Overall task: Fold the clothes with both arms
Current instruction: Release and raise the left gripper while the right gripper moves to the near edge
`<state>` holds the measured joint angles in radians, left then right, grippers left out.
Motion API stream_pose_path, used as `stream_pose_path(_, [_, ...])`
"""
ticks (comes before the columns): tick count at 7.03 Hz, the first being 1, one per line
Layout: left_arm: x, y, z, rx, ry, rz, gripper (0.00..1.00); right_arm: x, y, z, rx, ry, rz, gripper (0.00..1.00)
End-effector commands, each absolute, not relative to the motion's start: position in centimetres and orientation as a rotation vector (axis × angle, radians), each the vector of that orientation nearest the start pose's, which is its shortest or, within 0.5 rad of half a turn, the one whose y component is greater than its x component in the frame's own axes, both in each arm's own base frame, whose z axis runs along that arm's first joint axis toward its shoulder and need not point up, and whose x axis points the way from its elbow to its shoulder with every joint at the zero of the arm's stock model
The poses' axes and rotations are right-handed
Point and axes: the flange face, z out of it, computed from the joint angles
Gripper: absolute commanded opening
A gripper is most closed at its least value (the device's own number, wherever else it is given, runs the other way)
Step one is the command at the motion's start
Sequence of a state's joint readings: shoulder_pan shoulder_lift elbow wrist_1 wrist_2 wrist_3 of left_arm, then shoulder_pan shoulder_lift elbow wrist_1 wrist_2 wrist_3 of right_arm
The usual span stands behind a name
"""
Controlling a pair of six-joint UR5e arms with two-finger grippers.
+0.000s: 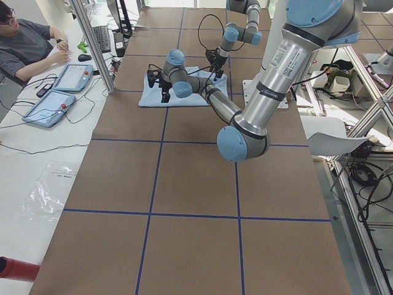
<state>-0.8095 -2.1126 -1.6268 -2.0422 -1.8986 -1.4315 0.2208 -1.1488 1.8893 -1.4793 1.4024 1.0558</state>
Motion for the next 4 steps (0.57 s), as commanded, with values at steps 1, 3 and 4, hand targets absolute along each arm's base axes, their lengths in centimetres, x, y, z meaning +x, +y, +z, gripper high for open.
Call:
stream_pose_path(1, [39.31,-55.81,26.73,0.218,1.080,-0.428,1.00,-55.98,-27.23,28.70,0.447,-0.699,-0.233,1.00])
stream_pose_path(3, [39.35,-55.85,26.70,0.217,1.080,-0.428,1.00,-56.10,-27.20,29.01,0.444,-0.677,-0.263,1.00])
stream_pose_path(4, [39.46,-55.82,26.77,0.216,1.079,-0.427,1.00,-56.26,-27.22,29.28,0.440,-0.672,-0.264,1.00])
